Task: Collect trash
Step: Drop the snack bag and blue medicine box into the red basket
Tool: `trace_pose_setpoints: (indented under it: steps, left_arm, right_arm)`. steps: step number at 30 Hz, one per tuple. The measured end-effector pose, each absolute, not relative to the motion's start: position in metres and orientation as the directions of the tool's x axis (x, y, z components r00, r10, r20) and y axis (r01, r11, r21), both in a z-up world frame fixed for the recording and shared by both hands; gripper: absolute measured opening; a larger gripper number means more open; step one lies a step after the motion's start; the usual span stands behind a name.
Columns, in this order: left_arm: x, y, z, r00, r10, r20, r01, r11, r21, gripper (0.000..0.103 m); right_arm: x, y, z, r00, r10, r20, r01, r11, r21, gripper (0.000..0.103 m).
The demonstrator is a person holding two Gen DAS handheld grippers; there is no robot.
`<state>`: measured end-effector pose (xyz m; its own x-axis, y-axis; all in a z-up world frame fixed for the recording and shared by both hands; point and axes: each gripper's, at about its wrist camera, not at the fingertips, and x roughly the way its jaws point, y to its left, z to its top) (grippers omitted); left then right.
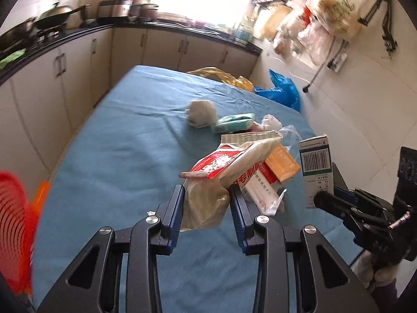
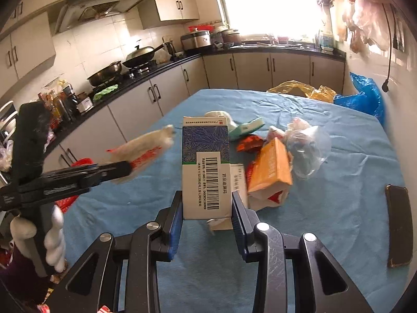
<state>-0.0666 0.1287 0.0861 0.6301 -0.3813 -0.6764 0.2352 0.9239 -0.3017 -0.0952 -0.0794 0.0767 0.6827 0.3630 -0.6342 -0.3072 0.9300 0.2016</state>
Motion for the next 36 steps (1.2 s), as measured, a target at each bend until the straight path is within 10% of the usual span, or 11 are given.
trace_pose_setpoints:
  steps: [17, 36]
  left_arm:
    - [-0.172, 0.291, 0.072, 0.747, 0.022, -0.665, -0.205, 0.958, -0.199, 0.034]
    - [-0.168, 0.421, 0.036, 0.681, 0.191, -0.707, -0.416, 0.895, -0.16, 0.035]
  right_arm:
    - [-0.108, 0.05, 0.055, 0.574, 0.443, -0.689, -0.457, 0.871, 0.18, 0.038]
    - [-0.055, 0.256, 0.037, 0.368, 0.593, -0.716, -0.627, 0.727, 0.28, 0.039]
